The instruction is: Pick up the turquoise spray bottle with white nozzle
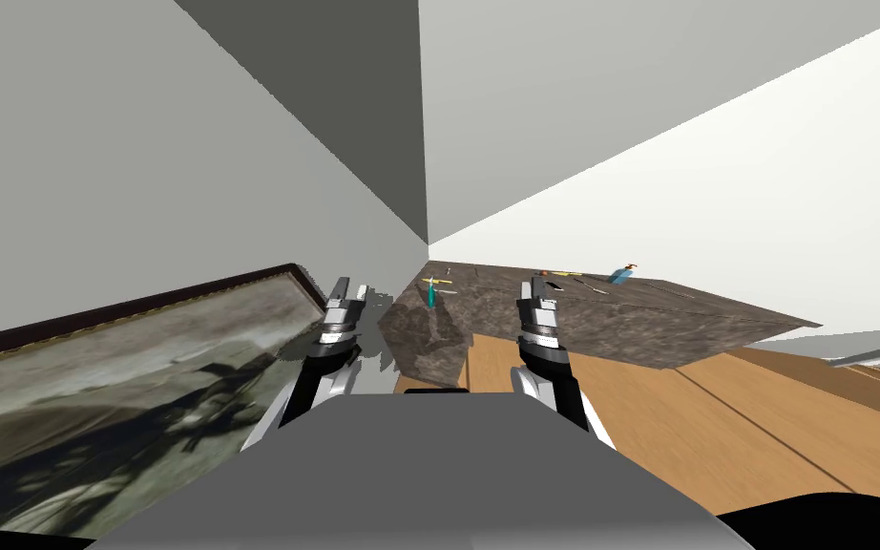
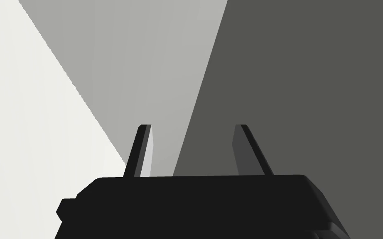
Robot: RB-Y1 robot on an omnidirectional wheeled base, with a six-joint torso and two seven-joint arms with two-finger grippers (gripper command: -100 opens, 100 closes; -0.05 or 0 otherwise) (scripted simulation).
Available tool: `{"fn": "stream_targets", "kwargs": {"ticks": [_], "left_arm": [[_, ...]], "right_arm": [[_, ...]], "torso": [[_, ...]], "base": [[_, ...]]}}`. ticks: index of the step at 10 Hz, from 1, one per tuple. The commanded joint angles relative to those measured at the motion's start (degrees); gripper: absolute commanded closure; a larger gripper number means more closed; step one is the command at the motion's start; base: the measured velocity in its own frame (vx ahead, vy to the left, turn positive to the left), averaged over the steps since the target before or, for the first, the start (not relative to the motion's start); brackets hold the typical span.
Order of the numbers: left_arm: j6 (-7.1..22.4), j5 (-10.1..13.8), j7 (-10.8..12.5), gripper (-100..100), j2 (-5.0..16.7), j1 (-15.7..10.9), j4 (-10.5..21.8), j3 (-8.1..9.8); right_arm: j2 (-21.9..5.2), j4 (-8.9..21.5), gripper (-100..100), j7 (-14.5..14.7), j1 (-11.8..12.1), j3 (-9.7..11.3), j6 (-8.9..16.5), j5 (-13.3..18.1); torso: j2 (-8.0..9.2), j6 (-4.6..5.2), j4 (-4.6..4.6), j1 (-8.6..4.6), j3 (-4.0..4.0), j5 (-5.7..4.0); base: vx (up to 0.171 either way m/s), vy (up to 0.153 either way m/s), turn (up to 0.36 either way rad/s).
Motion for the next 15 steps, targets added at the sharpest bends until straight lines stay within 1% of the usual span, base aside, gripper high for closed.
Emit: {"fn": "stream_targets", "kwargs": {"ticks": [1,2,3,9,12,15], "left_arm": [[1.2,-0.86,-0.74,-100,1.66,-0.49,1.18,0.25],[2.67,-2.06,-1.7,-100,3.45,-0.94,2.84,0.64],[3.47,-2.72,-2.23,-100,4.27,-1.19,3.74,0.85],[8.9,-7.21,-5.82,-100,8.18,-2.85,9.73,2.31],[11.9,-9.68,-7.8,-100,10.03,-3.77,13.08,3.11],[15.06,-12.24,-9.86,-100,12.39,-4.77,16.72,3.94]], "right_arm": [[0.0,0.0,0,0.0,0.0,0.0,0.0,0.0],[0.0,0.0,0,0.0,0.0,0.0,0.0,0.0],[0.0,0.0,0,0.0,0.0,0.0,0.0,0.0],[0.0,0.0,0,0.0,0.0,0.0,0.0,0.0],[0.0,0.0,0,0.0,0.01,0.0,0.0,0.0],[0.0,0.0,0,0.0,0.0,0.0,0.0,0.0]], "torso": [[0.0,0.0,0.0,0.0,0.0,0.0],[0.0,0.0,0.0,-0.01,0.0,0.0],[0.0,0.02,0.0,-0.07,0.0,-0.01],[0.01,-0.01,0.0,-0.07,0.0,-0.02],[-0.03,-0.02,-0.01,-0.1,-0.02,-0.03],[0.02,-0.01,0.01,-0.1,0.01,-0.03]], "base": [[-0.013,-0.04,-0.094],[-0.014,-0.061,-0.209],[-0.011,-0.065,-0.176],[-0.013,-0.059,-0.149],[-0.002,-0.067,-0.163],[-0.009,-0.068,-0.176]]}}
